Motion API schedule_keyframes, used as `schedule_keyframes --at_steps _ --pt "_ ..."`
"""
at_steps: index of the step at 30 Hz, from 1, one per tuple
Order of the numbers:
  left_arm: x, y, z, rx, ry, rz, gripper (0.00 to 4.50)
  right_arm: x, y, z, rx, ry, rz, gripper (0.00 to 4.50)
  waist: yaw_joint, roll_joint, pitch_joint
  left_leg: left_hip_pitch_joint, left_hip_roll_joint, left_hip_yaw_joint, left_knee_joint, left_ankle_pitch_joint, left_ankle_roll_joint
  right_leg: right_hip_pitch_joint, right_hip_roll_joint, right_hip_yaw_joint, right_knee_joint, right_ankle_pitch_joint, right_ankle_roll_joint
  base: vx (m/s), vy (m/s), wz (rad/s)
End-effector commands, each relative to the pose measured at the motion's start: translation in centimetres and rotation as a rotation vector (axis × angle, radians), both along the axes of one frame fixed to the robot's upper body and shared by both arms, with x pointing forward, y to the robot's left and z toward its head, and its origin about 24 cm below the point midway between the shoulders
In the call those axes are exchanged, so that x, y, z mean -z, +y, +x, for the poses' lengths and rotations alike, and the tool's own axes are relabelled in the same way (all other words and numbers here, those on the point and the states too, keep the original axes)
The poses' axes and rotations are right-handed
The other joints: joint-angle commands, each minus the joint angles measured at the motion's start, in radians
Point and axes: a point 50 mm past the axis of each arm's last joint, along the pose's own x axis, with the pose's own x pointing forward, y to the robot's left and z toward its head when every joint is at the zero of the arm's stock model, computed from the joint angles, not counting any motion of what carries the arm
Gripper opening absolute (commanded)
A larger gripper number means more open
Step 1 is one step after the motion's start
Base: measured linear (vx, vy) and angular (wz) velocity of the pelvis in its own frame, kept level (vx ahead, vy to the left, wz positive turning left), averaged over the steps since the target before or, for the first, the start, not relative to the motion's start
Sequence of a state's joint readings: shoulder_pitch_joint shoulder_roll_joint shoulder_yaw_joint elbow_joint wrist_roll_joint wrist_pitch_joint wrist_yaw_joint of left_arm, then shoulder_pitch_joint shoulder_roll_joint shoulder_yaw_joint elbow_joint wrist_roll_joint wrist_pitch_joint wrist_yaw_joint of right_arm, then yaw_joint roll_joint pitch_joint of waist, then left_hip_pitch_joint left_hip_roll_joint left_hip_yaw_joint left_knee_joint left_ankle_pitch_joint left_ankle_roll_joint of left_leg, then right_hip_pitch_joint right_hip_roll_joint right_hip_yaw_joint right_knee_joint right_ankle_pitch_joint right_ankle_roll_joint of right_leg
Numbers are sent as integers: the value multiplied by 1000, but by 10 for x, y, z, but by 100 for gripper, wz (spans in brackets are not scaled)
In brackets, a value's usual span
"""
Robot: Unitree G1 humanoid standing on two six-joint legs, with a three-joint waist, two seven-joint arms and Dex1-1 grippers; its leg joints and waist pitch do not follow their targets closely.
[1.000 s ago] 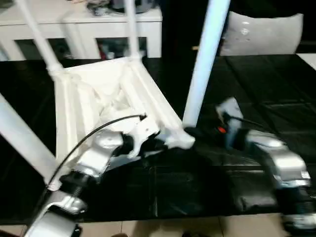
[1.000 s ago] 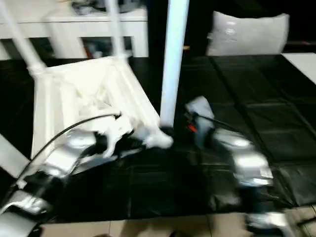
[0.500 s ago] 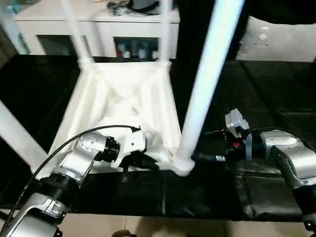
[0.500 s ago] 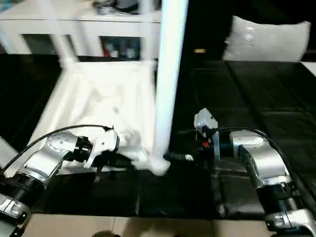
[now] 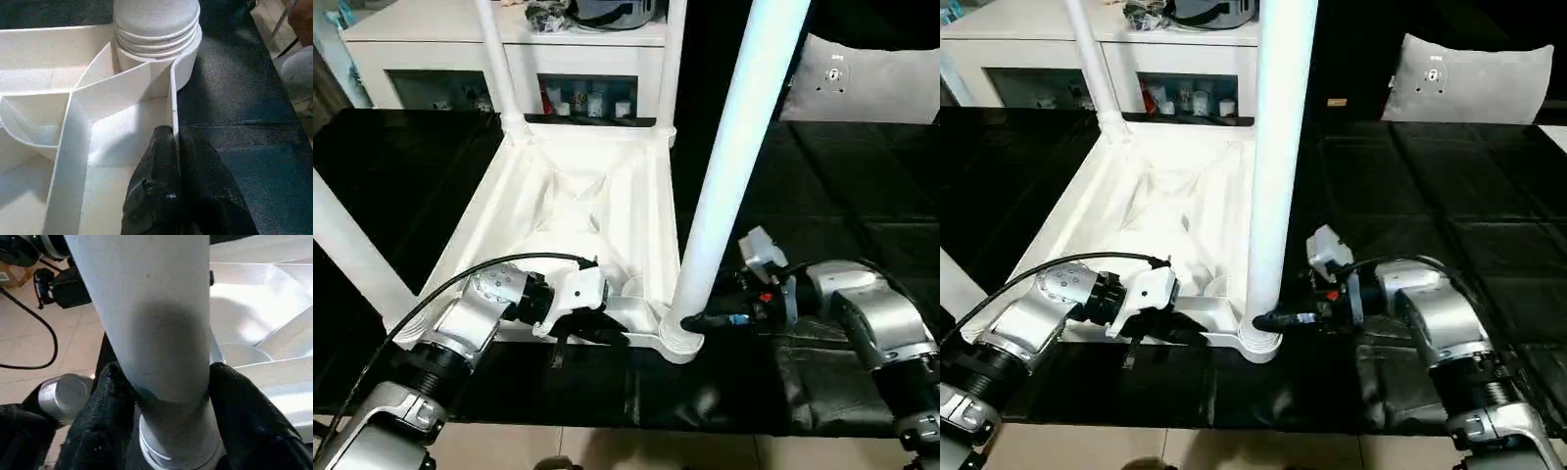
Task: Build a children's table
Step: Rotate leg to tighten
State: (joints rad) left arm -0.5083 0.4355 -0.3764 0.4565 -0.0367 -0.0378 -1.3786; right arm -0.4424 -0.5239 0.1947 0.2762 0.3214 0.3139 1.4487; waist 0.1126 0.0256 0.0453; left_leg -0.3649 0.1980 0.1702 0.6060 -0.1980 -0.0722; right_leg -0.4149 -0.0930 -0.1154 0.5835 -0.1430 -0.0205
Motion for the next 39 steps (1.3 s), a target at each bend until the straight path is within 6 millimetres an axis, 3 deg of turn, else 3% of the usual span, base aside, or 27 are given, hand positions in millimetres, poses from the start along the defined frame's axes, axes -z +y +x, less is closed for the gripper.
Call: schedule_keyframes --at_steps 1,7,10,13,14,17,18,19,20,21,22,23,24,25,26,27,29,33,39 --pt "-12 -12 2 73 -46 -34 0 -2 2 -1 -16 12 2 208 -6 -15 -71 5 35 -1 -70 -142 72 64 -56 52 -59 -311 -173 0 0 0" --pt "-18 -19 10 -97 -19 -116 0 -1 11 -3 137 54 75 195 -3 -19 -69 9 34 0 -70 -147 62 60 -57 53 -65 -362 -154 0 0 0" --pt "-22 -28 14 -181 -5 -162 0 4 21 5 287 33 37 195 -14 -17 -63 9 26 -1 -72 -185 40 58 -58 46 -82 -479 -111 0 0 0" --pt "-22 -41 19 -295 -25 -169 0 7 34 15 480 10 18 195 -43 -22 -59 -4 17 -7 -72 -197 14 65 -56 35 -93 -560 -52 0 0 0" --pt "-22 -43 20 -317 -29 -167 0 8 35 18 518 5 13 195 -57 -20 -61 -1 13 -8 -70 -205 9 62 -54 30 -100 -582 -36 0 0 0" --pt "-24 -61 28 -439 -38 -203 0 12 41 29 742 -15 -44 194 -88 -18 -63 -8 11 -11 -69 -202 16 65 -53 23 -104 -569 -31 0 0 0" --pt "-25 -67 31 -478 -49 -214 0 12 42 32 803 -15 -50 194 -96 -14 -63 -2 11 -11 -68 -208 22 58 -49 24 -108 -558 -35 0 0 0" --pt "-26 -70 32 -495 -56 -218 0 12 43 33 830 -15 -52 193 -100 -17 -64 0 8 -9 -65 -212 26 56 -48 24 -110 -553 -39 0 0 0" --pt "-28 -77 36 -551 -71 -241 0 12 45 36 881 -23 -41 193 -101 -19 -66 1 6 -8 -64 -208 31 56 -48 24 -110 -546 -42 0 0 0" --pt "-30 -84 38 -604 -83 -265 0 11 47 39 921 -44 -24 193 -103 -11 -68 -2 9 -6 -63 -193 43 57 -47 27 -106 -511 -55 0 0 0" --pt "-30 -88 38 -604 -94 -264 0 8 50 39 917 -69 -5 193 -102 -14 -69 -2 9 -6 -64 -185 47 57 -46 28 -107 -495 -58 0 0 0" --pt "-31 -90 37 -597 -106 -261 0 6 52 38 907 -84 21 227 -100 -17 -73 -8 11 -8 -65 -160 57 64 -48 31 -95 -441 -71 0 0 0" --pt "-31 -91 37 -591 -112 -258 0 5 53 38 905 -91 33 227 -99 -11 -72 -11 12 -9 -66 -151 63 66 -47 32 -91 -419 -79 0 0 0" --pt "-31 -91 37 -582 -114 -254 0 4 53 37 910 -96 45 247 -98 -14 -75 -8 13 -6 -64 -137 77 64 -47 36 -87 -373 -94 0 0 0" --pt "-31 -91 36 -577 -114 -251 0 3 52 37 916 -100 53 267 -97 -10 -76 -7 14 -6 -64 -126 83 65 -47 38 -83 -348 -107 0 0 0" --pt "-31 -89 36 -566 -124 -244 0 2 52 35 908 -89 80 267 -95 -10 -80 -10 14 -5 -62 -89 101 69 -48 41 -73 -271 -140 0 0 0" --pt "-30 -86 36 -557 -130 -240 0 0 51 33 891 -96 92 281 -93 -9 -80 -11 15 -5 -61 -63 117 72 -47 43 -64 -210 -169 0 0 0" --pt "-29 -76 36 -535 -144 -231 0 -4 38 30 840 -130 128 318 -85 -7 -77 -7 17 -3 -63 -88 126 72 -49 42 -69 -240 -171 0 0 0" --pt "-23 -54 29 -413 -133 -201 0 -4 7 27 696 -199 36 382 -72 -6 -69 2 22 -1 -68 -155 99 66 -50 43 -83 -354 -138 0 0 0"
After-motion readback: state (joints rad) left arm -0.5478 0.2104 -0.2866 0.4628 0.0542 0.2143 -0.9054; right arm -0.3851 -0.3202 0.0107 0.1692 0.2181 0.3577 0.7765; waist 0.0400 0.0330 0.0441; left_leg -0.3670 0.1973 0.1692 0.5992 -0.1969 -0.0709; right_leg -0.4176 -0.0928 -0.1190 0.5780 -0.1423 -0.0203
